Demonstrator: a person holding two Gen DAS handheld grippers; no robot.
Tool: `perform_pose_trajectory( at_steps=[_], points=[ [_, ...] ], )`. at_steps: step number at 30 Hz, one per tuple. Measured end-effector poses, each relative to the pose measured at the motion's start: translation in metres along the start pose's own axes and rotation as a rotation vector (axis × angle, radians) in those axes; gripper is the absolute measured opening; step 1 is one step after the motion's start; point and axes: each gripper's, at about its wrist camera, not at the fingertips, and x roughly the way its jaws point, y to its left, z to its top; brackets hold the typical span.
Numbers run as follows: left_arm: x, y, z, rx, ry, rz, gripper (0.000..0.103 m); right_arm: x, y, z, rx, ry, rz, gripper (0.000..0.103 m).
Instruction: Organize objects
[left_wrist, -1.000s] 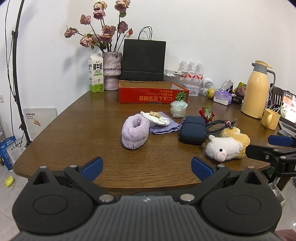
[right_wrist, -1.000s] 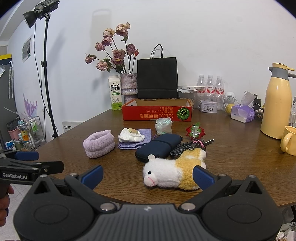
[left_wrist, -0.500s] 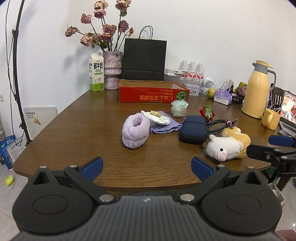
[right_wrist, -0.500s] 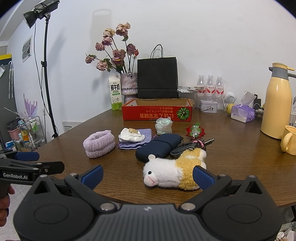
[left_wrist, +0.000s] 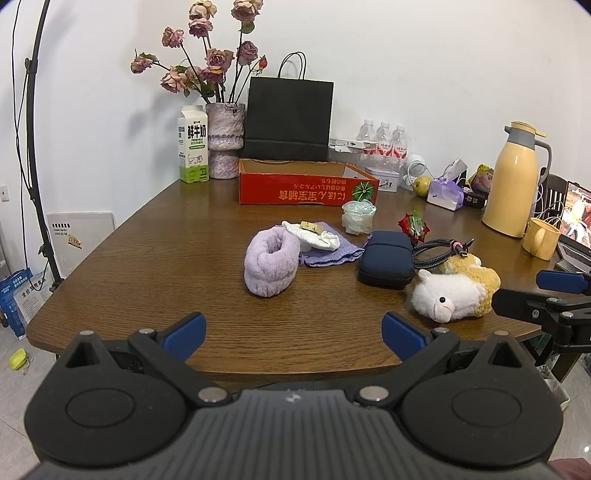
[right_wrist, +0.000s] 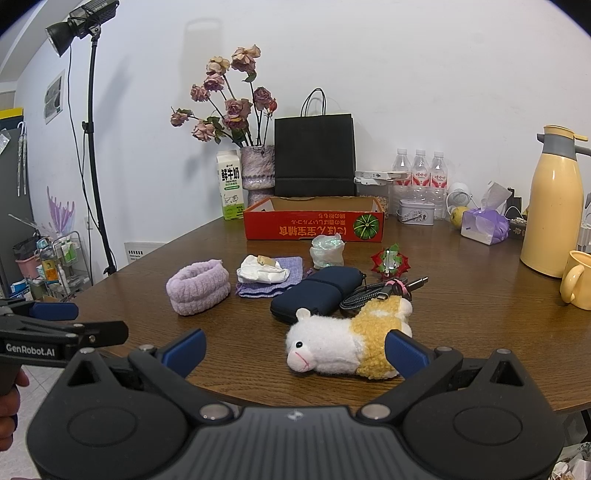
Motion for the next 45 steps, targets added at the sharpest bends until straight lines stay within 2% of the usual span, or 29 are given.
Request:
perform_pose_trajectory(
  at_steps=[45],
  points=[
    [0.0026,0.0030,0.0014,-0.015,-0.006,-0.003,0.103,-0.0006,0.0023,-0.0011,-0.002,0.002,-0.005,0.103]
  ],
)
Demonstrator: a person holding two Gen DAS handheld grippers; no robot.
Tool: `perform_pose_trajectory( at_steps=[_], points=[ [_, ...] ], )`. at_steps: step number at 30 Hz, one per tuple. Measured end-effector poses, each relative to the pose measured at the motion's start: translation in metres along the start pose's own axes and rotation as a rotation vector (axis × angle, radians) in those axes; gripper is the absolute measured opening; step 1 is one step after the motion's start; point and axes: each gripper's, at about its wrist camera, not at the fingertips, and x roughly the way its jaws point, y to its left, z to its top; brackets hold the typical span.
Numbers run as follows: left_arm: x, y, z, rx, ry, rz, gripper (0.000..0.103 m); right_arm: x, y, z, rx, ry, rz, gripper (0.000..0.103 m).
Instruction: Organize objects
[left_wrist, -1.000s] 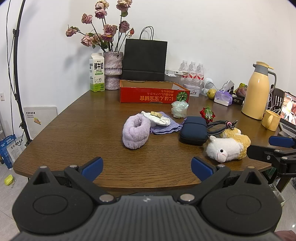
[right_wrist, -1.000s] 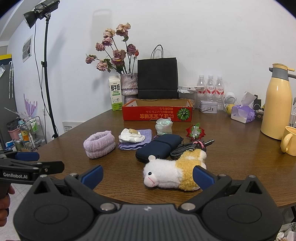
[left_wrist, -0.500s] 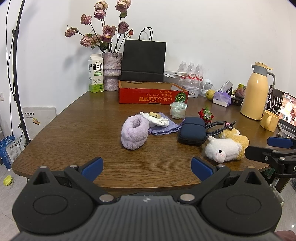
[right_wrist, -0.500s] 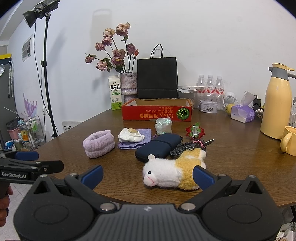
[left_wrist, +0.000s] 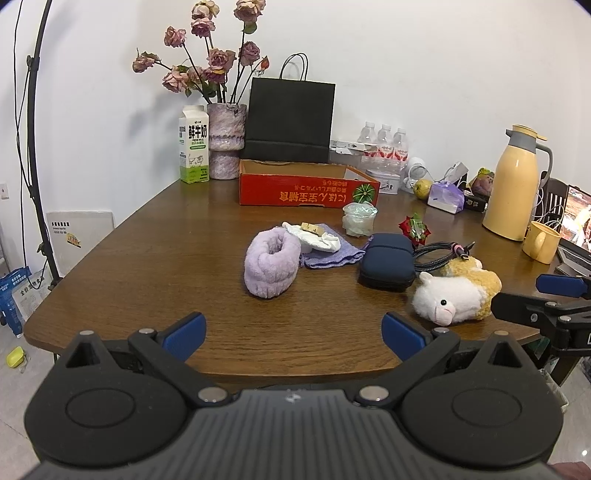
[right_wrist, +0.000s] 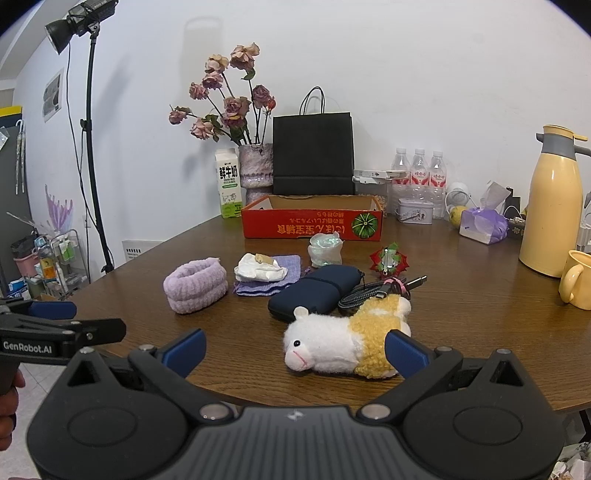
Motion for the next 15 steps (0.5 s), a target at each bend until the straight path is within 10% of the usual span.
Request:
perform_pose_trajectory(
  at_steps=[15],
  points=[
    [0.083,0.005,0.014,-0.003,0.004,0.057,0.103,0.105,-0.007,-0.002,-0.073,0.041,-0.174,0.103]
  ],
)
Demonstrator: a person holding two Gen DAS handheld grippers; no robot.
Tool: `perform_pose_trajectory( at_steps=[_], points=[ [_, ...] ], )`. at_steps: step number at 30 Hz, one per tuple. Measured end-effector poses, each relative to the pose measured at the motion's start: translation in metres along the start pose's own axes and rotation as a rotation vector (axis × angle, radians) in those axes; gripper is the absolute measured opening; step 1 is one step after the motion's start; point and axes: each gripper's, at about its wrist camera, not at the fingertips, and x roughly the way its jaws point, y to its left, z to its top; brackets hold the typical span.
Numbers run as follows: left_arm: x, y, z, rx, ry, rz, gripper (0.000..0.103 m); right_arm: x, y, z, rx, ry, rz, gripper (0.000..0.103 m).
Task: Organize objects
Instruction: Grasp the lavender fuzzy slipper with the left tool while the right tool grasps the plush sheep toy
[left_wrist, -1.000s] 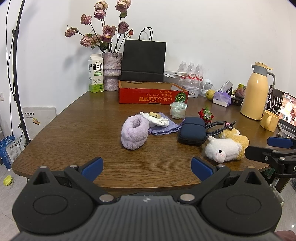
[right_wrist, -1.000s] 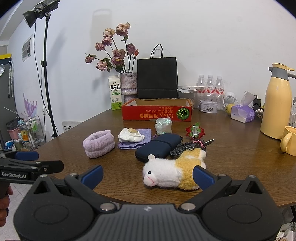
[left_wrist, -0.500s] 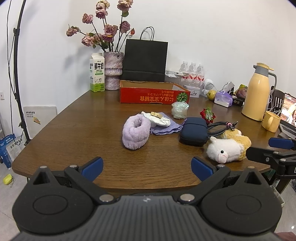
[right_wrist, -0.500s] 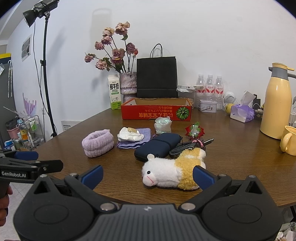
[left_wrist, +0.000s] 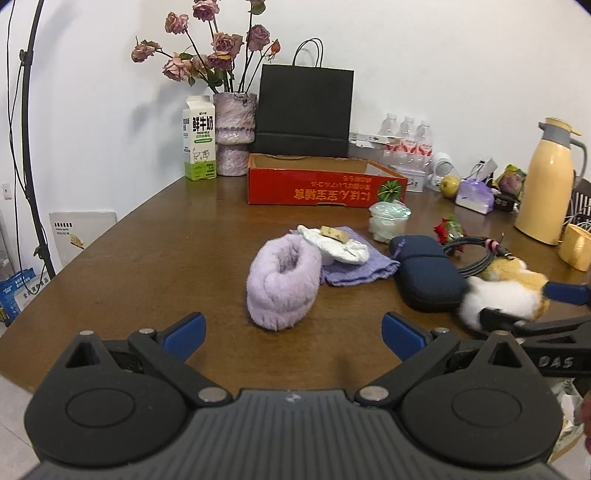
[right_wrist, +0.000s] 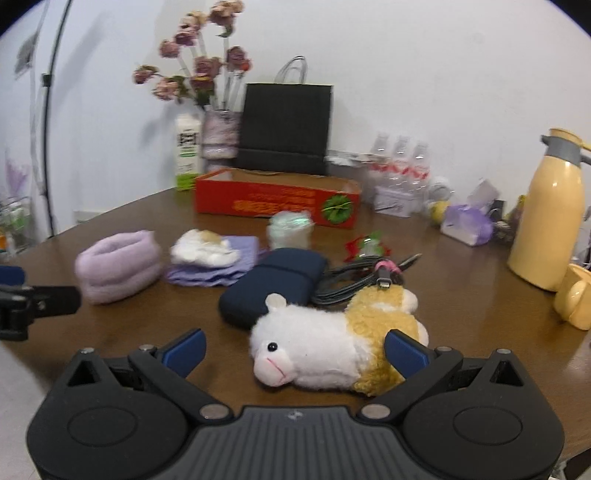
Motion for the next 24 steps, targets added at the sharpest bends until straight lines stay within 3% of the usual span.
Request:
perform_pose_trajectory(
  at_steps=[3,5,13,14,15,16,17,19,24],
  points=[
    [0.014,0.000,0.005,0.024,-0.019,0.026,0.103,0.003,-0.004,0.000,-0.046,-0.042,-0.071,0.103],
    [0.026,-0.001,0.008,0.039,-0.014,0.040,0.103,0.013,-0.012,-0.001,-0.049,-0.021,-0.099,0.103],
    [0.063,-0.003,0.017,0.053,-0.033,0.056,0.102,0.026,-0.034,0.000,-0.009,0.012,-0.083,0.103],
    [0.066,-0.003,0.017,0.052,-0.035,0.054,0.098,0.026,-0.035,0.001,-0.006,0.014,-0.078,0.103],
    [0.068,-0.003,0.018,0.044,-0.035,0.044,0.075,0.025,-0.036,0.001,-0.003,0.015,-0.073,0.103],
    [0.071,-0.002,0.018,0.034,-0.030,0.026,0.038,0.025,-0.036,0.001,-0.001,0.015,-0.066,0.103],
    [0.073,0.000,0.018,0.014,-0.015,0.003,0.032,0.024,-0.037,0.001,0.001,0.015,-0.062,0.103],
    [0.071,0.004,0.019,-0.017,-0.012,-0.024,0.030,0.022,-0.039,0.002,0.006,0.015,-0.052,0.103],
    [0.058,0.007,0.015,-0.019,-0.019,-0.024,0.029,0.016,-0.043,0.002,0.014,0.015,-0.027,0.103]
  ],
)
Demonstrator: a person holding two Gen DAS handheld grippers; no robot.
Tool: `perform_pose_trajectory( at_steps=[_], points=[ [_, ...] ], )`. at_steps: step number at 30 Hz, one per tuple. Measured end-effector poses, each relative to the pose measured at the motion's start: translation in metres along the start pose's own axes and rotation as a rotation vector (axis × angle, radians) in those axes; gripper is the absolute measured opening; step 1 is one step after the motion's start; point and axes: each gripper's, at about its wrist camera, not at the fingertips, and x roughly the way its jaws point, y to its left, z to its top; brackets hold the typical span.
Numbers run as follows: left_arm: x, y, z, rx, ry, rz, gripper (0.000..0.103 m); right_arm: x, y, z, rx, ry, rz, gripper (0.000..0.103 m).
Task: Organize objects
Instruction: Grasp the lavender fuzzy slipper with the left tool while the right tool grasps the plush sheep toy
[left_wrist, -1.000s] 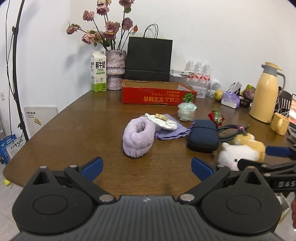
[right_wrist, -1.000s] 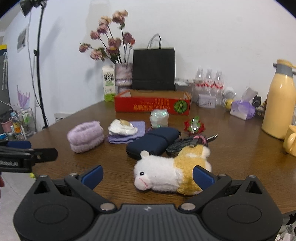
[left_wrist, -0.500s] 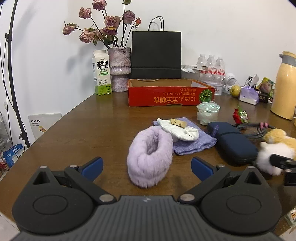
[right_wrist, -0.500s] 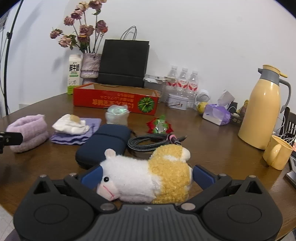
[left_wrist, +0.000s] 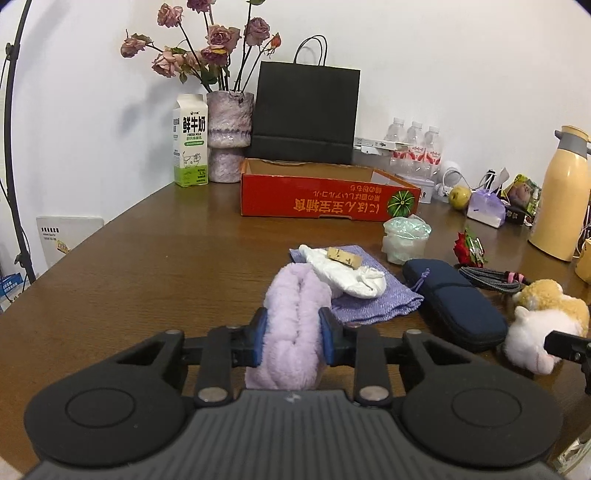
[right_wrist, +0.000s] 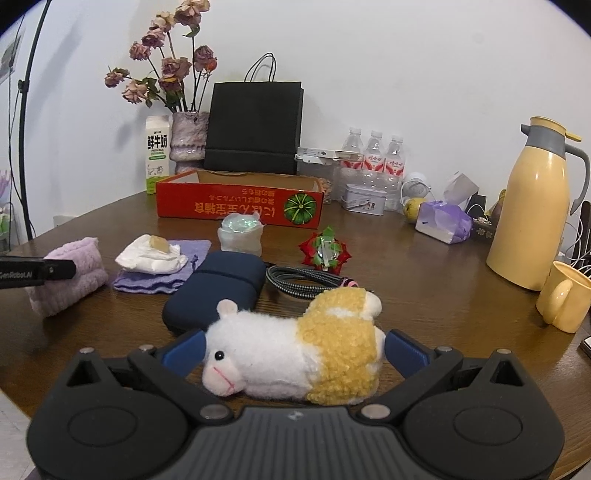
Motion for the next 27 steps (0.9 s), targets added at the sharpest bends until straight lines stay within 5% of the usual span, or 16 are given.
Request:
perform_pose_trajectory(
  at_steps=[19,27],
  points=[
    [-0.034,0.004,-0.002,-0.024,-0.018,0.004,0.030,0.021,-0.035,0.042,0.043,0.176,0.140,0.103],
    [-0.046,0.005,0.000,-0.024,-0.039,0.005,0.030,0.072,-0.063,0.048,0.245,0.339,0.080,0.102]
  ],
)
